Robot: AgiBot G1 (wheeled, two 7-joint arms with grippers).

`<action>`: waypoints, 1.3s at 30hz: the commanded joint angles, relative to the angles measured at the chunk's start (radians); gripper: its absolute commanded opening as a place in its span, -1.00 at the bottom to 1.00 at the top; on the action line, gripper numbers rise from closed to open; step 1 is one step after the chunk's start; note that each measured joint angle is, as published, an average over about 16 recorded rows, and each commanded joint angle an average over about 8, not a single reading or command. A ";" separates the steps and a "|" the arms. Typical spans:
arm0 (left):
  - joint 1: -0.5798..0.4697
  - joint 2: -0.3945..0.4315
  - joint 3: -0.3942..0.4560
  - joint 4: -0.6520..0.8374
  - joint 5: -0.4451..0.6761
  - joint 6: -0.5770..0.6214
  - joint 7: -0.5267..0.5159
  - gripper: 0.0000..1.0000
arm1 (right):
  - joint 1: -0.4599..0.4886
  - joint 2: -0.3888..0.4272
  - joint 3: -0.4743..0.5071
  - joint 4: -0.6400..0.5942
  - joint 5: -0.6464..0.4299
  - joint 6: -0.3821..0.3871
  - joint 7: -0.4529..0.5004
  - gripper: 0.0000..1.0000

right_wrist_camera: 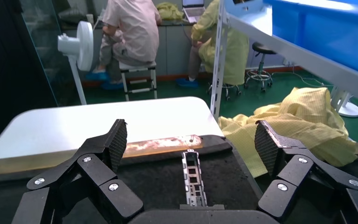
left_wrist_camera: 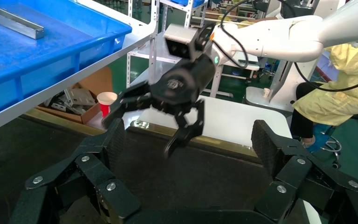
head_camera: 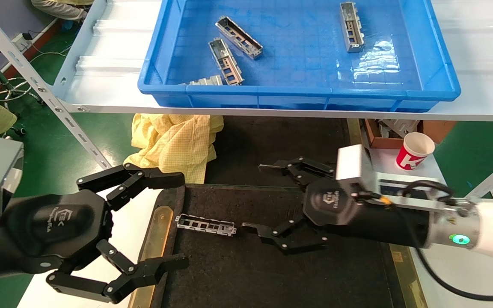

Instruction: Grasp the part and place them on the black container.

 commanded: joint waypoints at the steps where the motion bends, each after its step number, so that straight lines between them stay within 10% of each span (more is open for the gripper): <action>1: 0.000 0.000 0.000 0.000 0.000 0.000 0.000 1.00 | -0.018 0.024 0.025 0.036 0.007 -0.007 0.025 1.00; 26: 0.000 0.000 0.000 0.000 0.000 0.000 0.000 1.00 | -0.233 0.312 0.323 0.467 0.091 -0.092 0.328 1.00; 39: 0.000 0.000 0.000 0.000 0.000 0.000 0.000 1.00 | -0.248 0.331 0.343 0.495 0.100 -0.098 0.343 1.00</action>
